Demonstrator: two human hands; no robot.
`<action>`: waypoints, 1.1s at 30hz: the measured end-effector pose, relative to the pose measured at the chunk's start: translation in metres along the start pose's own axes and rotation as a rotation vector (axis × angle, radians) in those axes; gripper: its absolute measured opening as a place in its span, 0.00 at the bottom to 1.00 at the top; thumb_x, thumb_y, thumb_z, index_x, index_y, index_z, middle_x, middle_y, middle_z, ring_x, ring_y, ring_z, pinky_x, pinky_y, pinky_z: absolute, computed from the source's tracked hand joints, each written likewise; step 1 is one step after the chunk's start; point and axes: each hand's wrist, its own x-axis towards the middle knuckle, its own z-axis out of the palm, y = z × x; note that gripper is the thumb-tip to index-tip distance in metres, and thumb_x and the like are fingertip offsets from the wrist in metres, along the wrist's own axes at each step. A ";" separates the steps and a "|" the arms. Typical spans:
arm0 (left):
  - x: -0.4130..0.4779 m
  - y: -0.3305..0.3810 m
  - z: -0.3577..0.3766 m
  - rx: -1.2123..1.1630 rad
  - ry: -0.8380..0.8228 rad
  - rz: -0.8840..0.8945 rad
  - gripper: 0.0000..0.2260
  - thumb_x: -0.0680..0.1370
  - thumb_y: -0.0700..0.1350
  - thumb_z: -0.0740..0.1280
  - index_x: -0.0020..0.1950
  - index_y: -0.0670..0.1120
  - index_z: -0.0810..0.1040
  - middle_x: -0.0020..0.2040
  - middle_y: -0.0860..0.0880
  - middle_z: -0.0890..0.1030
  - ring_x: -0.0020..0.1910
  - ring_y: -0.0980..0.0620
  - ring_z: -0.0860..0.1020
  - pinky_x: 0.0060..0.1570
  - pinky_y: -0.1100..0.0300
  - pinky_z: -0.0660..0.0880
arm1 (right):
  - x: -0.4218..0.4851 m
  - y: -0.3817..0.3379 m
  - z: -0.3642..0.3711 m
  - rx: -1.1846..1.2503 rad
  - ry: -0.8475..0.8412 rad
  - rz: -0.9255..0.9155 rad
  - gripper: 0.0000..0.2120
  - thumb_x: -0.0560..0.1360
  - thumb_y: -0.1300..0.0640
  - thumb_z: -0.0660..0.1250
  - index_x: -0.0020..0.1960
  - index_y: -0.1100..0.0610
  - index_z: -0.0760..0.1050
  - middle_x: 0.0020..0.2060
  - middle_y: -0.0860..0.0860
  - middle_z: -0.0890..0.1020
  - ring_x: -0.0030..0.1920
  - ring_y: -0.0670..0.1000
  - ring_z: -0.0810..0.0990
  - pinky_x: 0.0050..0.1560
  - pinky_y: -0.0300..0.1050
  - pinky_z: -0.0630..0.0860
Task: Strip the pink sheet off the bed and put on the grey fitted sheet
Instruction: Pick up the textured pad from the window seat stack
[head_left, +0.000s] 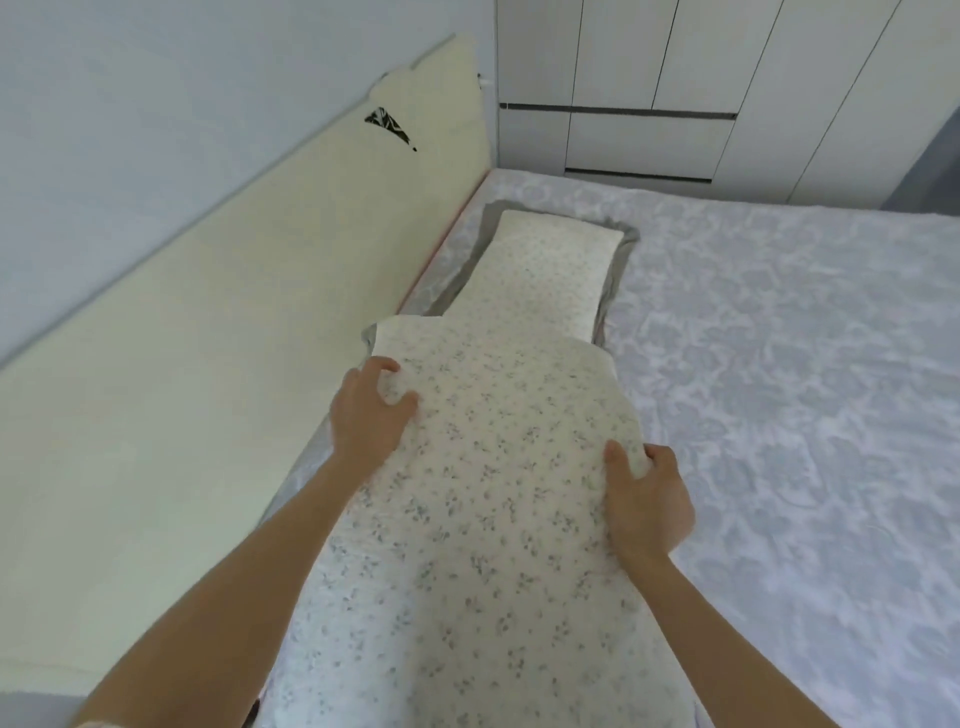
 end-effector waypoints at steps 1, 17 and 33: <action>0.027 -0.010 0.005 0.047 -0.043 0.013 0.20 0.74 0.51 0.69 0.64 0.50 0.70 0.58 0.43 0.74 0.58 0.43 0.73 0.57 0.54 0.68 | 0.004 -0.002 0.020 -0.015 -0.029 0.038 0.22 0.76 0.41 0.60 0.62 0.55 0.70 0.43 0.49 0.80 0.42 0.53 0.78 0.45 0.47 0.74; 0.009 -0.326 0.120 0.324 -0.567 -0.625 0.44 0.69 0.68 0.66 0.76 0.46 0.56 0.69 0.42 0.70 0.63 0.41 0.73 0.61 0.47 0.72 | 0.001 0.137 0.195 -0.345 -0.841 0.345 0.41 0.73 0.36 0.64 0.77 0.54 0.52 0.69 0.55 0.70 0.66 0.56 0.72 0.64 0.51 0.70; -0.007 -0.291 0.129 0.848 -0.468 -0.309 0.33 0.74 0.56 0.66 0.75 0.46 0.59 0.66 0.36 0.70 0.64 0.36 0.69 0.66 0.41 0.62 | -0.019 0.139 0.246 -0.794 -0.692 0.034 0.42 0.74 0.47 0.68 0.76 0.53 0.44 0.71 0.60 0.63 0.67 0.61 0.67 0.61 0.56 0.70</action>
